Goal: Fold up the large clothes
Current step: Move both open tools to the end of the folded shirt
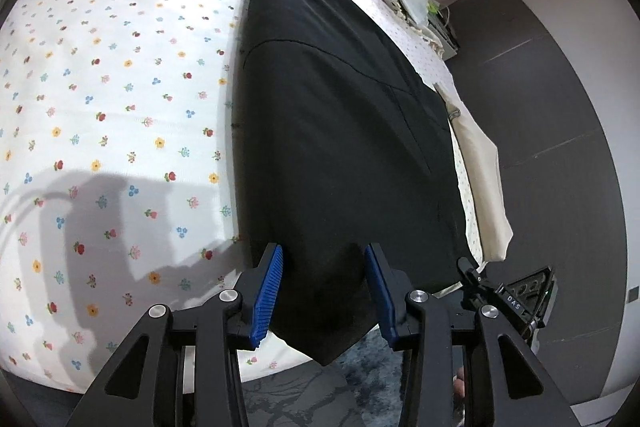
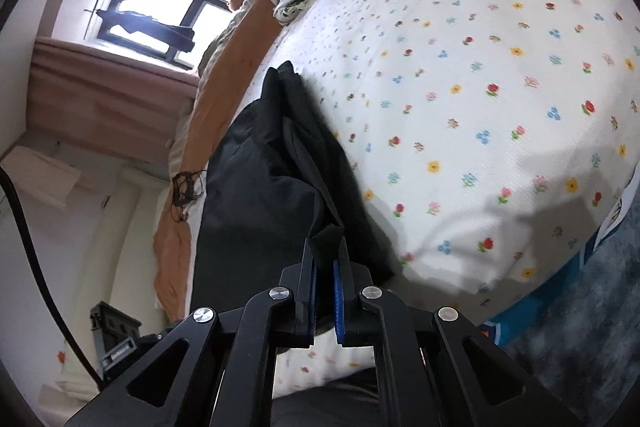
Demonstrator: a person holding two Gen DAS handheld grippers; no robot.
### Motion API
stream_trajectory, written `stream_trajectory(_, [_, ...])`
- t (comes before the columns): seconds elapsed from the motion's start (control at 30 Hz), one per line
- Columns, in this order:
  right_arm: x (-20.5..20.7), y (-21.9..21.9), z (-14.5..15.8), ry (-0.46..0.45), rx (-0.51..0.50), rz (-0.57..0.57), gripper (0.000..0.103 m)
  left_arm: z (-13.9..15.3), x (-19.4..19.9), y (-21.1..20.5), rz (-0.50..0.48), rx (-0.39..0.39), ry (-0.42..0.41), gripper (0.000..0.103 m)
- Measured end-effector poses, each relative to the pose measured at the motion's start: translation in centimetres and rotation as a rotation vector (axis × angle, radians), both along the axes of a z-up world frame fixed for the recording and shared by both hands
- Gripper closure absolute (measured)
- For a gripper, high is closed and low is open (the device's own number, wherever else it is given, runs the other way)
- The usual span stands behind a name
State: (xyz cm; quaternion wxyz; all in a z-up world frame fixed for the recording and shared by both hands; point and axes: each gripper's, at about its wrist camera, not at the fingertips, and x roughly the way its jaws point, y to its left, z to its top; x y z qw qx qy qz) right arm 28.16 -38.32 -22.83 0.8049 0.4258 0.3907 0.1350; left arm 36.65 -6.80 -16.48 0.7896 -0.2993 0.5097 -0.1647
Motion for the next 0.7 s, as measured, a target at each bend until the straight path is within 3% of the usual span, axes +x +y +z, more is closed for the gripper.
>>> stream_trajectory(0.17, [0.6,0.1,0.8,0.028,-0.034,0.024,0.092,-0.3,0.7,0.4,0.019,0.034,-0.004,0.059])
stream_trajectory(0.2, [0.6,-0.2,1.0,0.025,-0.036,0.029,0.086,-0.4,1.0,0.5,0.025,0.034,0.0,0.059])
stream_trajectory(0.27, [1.1,-0.6,2.1,0.025,-0.085,0.013,0.057,-0.6,1.6,0.7,0.033,0.033,0.006,0.059])
stream_trajectory(0.33, [1.4,-1.3,2.8,0.004,-0.116,0.002,0.041,-0.9,2.4,1.0,0.044,0.03,0.013,0.059])
stream_trajectory(0.53, [6.0,-1.7,4.6,0.009,-0.149,0.1,0.038,-1.3,4.7,1.4,0.063,0.041,0.022,0.057])
stream_trajectory(0.63, [9.1,-1.0,4.9,0.019,-0.181,0.168,0.02,-1.6,5.9,1.6,0.067,0.047,0.029,0.054])
stream_trajectory(0.7, [11.1,-0.7,4.8,0.03,-0.194,0.21,0.019,-1.7,6.7,1.8,0.069,0.051,0.032,0.052])
